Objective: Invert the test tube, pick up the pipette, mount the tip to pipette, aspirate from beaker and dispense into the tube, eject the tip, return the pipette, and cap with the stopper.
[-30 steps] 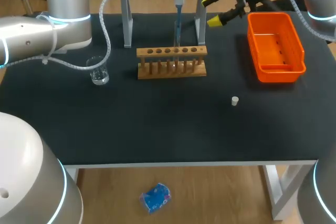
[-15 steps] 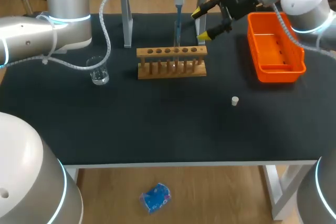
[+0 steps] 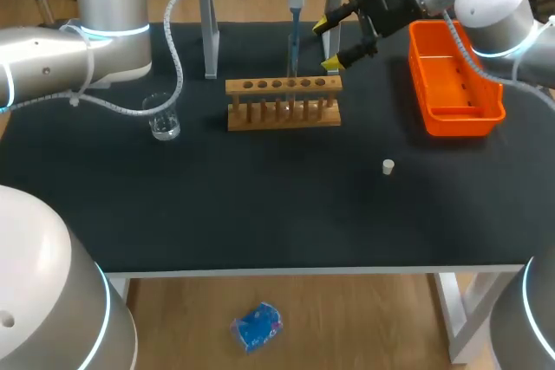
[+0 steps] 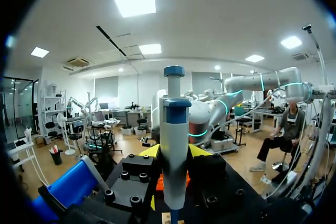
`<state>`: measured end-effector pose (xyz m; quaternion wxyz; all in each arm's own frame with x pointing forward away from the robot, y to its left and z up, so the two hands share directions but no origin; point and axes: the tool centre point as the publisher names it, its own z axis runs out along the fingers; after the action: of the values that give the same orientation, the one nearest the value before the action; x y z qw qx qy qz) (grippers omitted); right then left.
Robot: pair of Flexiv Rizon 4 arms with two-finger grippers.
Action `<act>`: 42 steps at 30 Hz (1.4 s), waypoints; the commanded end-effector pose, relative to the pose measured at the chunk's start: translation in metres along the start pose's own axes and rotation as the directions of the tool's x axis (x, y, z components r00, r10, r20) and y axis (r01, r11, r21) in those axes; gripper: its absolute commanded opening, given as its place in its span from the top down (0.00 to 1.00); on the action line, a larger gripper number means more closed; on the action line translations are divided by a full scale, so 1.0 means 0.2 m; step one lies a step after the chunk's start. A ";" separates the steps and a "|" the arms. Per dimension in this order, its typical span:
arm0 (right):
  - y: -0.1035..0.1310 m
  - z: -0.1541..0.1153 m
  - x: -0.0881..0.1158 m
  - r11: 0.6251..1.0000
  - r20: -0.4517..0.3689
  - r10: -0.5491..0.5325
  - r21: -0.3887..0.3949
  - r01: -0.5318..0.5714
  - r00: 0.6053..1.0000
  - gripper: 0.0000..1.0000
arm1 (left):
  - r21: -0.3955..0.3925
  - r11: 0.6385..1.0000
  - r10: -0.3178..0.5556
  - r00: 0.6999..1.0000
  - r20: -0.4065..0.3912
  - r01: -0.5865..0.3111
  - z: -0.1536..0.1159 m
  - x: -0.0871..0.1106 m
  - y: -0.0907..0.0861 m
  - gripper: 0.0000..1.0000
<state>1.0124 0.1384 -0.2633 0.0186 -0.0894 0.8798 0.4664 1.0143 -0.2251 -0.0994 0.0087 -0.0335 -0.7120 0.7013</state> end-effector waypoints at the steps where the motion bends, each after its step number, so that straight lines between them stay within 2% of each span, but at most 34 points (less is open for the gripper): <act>1: 0.00 0.00 0.00 1.000 -0.002 -0.001 0.000 0.001 1.000 0.00 | -0.002 1.000 -0.001 1.000 0.001 0.001 0.00 0.00 -0.01 1.00; 9: 0.00 0.00 0.00 1.000 -0.002 -0.001 0.000 0.001 1.000 0.00 | -0.002 1.000 -0.001 1.000 0.001 0.001 0.00 0.00 -0.01 1.00; 42: 0.00 0.00 0.00 1.000 -0.002 -0.001 0.000 0.001 1.000 0.00 | -0.038 0.998 0.046 0.999 -0.014 -0.047 0.01 0.01 -0.24 1.00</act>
<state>1.0123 0.1381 -0.2630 0.0184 -0.0895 0.8796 0.4668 1.0117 -0.2284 -0.0562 -0.0036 -0.0557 -0.7217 0.6900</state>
